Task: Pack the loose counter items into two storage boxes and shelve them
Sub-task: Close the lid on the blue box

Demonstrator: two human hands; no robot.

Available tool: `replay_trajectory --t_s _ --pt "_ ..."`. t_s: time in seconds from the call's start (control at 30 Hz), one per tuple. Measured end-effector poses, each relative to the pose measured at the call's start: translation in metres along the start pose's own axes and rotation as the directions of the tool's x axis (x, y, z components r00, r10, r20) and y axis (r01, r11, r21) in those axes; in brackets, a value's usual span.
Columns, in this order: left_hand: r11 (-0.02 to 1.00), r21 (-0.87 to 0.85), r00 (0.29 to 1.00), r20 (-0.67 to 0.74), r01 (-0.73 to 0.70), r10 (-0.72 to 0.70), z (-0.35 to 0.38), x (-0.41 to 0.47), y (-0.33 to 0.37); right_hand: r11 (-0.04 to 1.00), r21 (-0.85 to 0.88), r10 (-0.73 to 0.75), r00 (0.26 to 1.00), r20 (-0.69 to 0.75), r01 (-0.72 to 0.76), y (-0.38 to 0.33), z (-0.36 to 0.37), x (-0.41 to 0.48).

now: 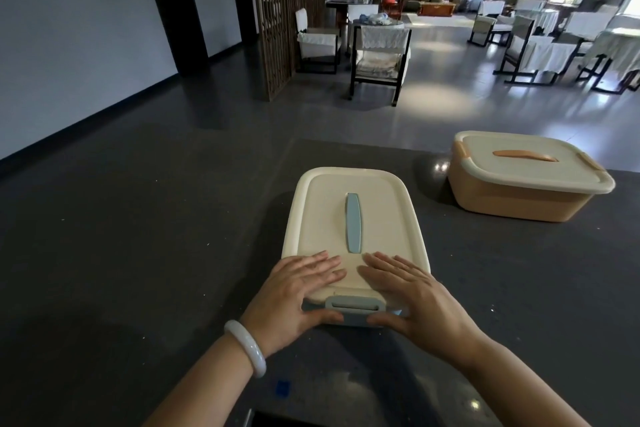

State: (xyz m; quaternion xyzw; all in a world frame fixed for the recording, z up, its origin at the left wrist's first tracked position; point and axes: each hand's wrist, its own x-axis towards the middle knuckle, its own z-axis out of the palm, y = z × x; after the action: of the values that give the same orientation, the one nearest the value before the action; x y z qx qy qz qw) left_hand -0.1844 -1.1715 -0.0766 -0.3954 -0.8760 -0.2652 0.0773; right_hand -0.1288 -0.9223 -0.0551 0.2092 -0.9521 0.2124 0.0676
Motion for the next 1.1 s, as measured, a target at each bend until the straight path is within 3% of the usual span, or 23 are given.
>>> replay_trajectory --t_s 0.33,0.47,0.57,0.63,0.73,0.9,1.1 --pt "0.999 -0.013 0.998 -0.061 0.033 -0.034 0.006 0.001 -0.002 0.999 0.032 0.029 0.998 -0.050 -0.027 -0.001 0.003 0.001" --pt "0.999 -0.006 0.999 -0.010 0.036 -0.037 0.000 0.002 0.001 0.997 0.067 0.049 0.999 -0.009 -0.048 -0.004 0.000 0.001" --pt "0.957 -0.230 0.984 0.081 0.176 -0.161 -0.020 0.013 0.002 0.967 0.182 0.179 0.984 0.018 -0.179 -0.009 -0.011 0.013" --pt "0.885 -0.335 0.943 0.035 0.323 -0.330 -0.029 0.028 -0.006 0.945 0.091 0.317 0.948 -0.017 -0.315 -0.011 -0.013 0.028" --pt "0.820 -0.276 0.863 0.096 0.502 -0.496 -0.027 0.048 -0.018 0.879 -0.077 0.471 0.882 -0.005 -0.470 -0.014 -0.004 0.048" --pt "0.739 -0.473 0.854 0.060 0.480 -0.516 -0.009 0.049 -0.025 0.851 -0.202 0.496 0.868 0.008 -0.484 -0.011 0.008 0.053" --pt "0.712 -0.508 0.813 -0.037 0.485 -0.581 0.005 0.035 0.000 0.892 -0.246 0.407 0.910 0.075 -0.379 0.005 -0.002 0.044"
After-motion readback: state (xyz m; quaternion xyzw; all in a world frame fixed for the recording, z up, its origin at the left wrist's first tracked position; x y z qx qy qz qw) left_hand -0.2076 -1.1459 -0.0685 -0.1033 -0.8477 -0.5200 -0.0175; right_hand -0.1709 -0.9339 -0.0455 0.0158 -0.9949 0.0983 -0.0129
